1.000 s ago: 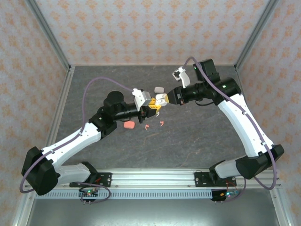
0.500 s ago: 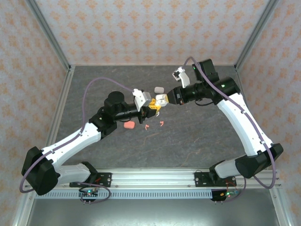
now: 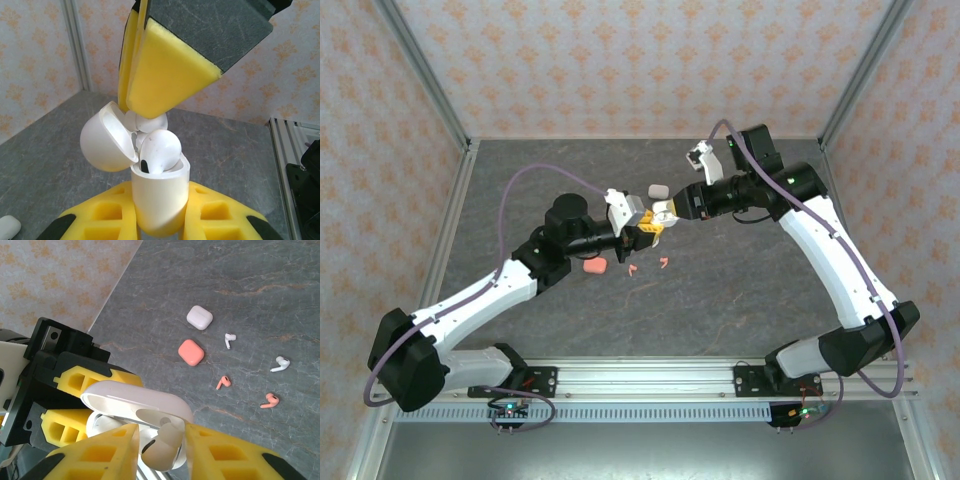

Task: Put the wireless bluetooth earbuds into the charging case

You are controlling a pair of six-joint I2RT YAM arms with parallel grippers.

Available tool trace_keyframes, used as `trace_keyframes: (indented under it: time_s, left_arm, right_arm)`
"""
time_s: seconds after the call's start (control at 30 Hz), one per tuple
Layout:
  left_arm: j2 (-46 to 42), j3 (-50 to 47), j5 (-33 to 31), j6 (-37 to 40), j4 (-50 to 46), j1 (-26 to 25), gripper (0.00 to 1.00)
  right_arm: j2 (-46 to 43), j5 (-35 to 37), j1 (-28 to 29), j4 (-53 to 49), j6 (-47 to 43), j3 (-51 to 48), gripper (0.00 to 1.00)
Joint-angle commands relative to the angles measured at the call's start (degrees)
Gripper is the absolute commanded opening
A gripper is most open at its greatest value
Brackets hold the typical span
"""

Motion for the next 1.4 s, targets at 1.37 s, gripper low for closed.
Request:
trace_keyframes:
  time_s: [1.37]
  left_arm:
    - [2.17, 2.33, -2.35, -7.73, 8.45, -0.98, 0.00]
  right_arm:
    - [-8.15, 3.88, -2.37, 7.26, 3.36, -9.85, 0.55]
